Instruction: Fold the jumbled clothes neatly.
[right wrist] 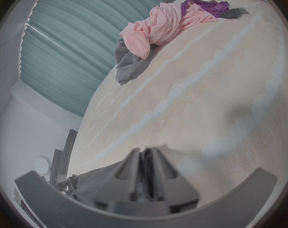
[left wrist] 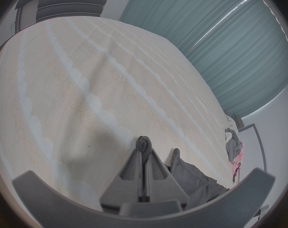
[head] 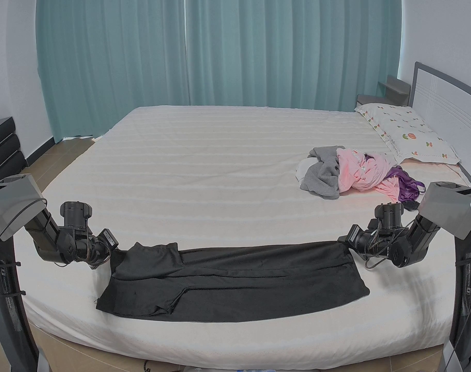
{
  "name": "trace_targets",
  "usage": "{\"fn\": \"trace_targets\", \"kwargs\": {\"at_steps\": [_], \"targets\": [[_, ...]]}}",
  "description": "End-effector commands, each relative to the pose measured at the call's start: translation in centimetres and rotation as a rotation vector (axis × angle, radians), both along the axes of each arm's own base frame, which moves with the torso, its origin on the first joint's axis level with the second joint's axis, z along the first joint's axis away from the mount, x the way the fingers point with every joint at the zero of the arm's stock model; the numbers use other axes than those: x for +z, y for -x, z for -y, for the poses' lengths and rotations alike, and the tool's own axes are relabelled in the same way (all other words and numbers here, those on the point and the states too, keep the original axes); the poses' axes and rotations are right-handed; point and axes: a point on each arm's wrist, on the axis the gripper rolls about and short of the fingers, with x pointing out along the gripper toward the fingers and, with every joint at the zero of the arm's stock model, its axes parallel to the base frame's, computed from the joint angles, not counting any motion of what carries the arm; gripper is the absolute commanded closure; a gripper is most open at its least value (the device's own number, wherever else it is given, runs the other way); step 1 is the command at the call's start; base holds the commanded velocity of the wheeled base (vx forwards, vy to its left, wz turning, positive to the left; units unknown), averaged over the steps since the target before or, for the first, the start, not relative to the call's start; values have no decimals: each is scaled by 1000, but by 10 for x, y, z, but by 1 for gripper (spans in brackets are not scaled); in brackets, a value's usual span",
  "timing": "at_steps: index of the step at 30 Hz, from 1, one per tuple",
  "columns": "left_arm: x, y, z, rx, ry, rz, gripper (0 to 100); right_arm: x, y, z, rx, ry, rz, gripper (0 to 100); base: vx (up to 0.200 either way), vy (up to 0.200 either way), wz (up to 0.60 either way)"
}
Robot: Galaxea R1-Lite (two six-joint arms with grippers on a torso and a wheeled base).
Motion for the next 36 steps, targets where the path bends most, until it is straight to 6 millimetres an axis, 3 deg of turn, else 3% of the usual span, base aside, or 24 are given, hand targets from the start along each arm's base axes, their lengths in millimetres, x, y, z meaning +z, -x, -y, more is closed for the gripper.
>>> {"fn": "trace_targets", "kwargs": {"at_steps": [1, 15, 16, 18, 19, 24, 30, 31, 36], "targets": [[0, 0, 0, 1, -1, 4, 100, 2, -2, 5, -17, -4, 12, 100, 0, 0, 0], [3, -3, 1, 11, 31, 38, 100, 3, 0, 14, -42, -4, 7, 100, 0, 0, 0], [3, -3, 1, 8, 34, 38, 0, 3, 0, 14, -42, -3, 6, 100, 0, 0, 0], [4, -3, 1, 1, 41, 39, 0, 4, 1, 14, -41, -5, 5, 100, 0, 0, 0], [4, -2, 1, 2, 42, 41, 0, 6, 2, 14, -42, -6, 8, 0, 0, 0, 0], [5, 2, 0, 0, 51, 35, 0, 21, 13, 16, -44, -18, 14, 0, 0, 0, 0], [32, 27, -2, -41, 107, 63, 0, 34, 32, 20, -64, -36, 12, 0, 0, 0, 0], [43, 39, 0, -50, 118, 74, 0, 39, 41, 20, -67, -42, 27, 0, 0, 0, 0], [50, 61, 7, -42, 142, 49, 0, 49, 63, 18, -77, -65, 36, 0, 0, 0, 0]]}}
